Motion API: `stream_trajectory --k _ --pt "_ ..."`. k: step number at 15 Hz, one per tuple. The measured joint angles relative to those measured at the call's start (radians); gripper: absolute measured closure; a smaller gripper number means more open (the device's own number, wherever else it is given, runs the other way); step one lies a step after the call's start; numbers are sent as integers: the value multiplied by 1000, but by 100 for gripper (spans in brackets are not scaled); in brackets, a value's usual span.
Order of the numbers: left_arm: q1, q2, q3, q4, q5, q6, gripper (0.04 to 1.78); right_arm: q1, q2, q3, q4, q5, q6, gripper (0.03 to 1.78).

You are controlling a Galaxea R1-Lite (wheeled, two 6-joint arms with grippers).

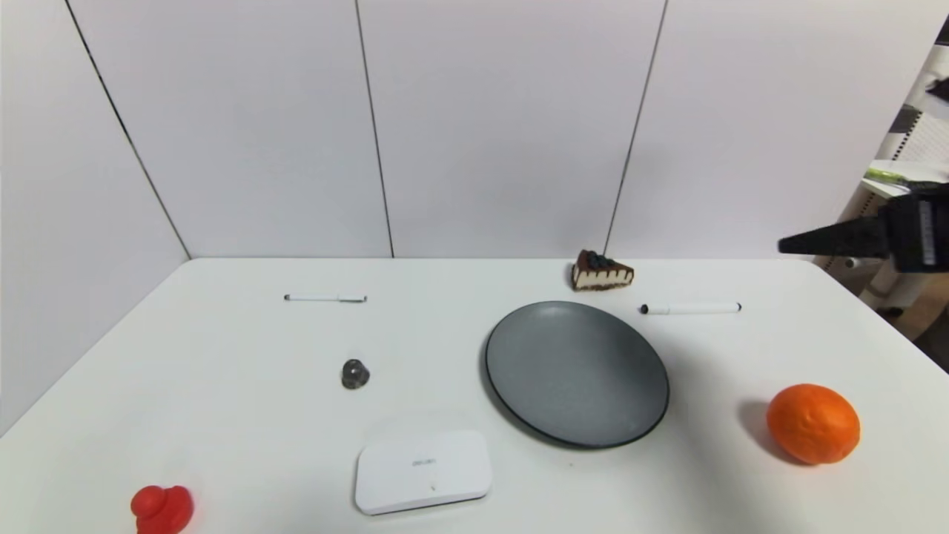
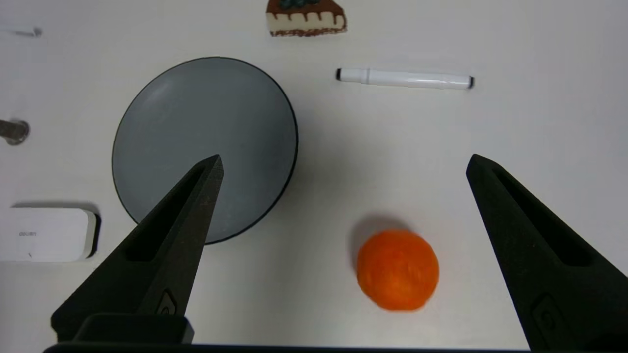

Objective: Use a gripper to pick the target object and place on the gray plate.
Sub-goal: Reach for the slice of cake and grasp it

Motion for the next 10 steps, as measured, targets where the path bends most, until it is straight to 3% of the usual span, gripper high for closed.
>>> stream_trajectory --k 2,4,6,8,10 --pt "0 0 0 0 0 0 13 -2 125 -34 -76 82 -74 10" --pt "0 0 0 0 0 0 13 -8 228 -47 -182 211 -136 10" --pt "0 0 0 0 0 0 13 -9 309 -51 -295 324 -159 10" --pt "0 0 0 0 0 0 13 -7 381 -52 -397 409 -184 10" --pt "0 0 0 0 0 0 13 -8 455 -59 -481 458 -240 10"
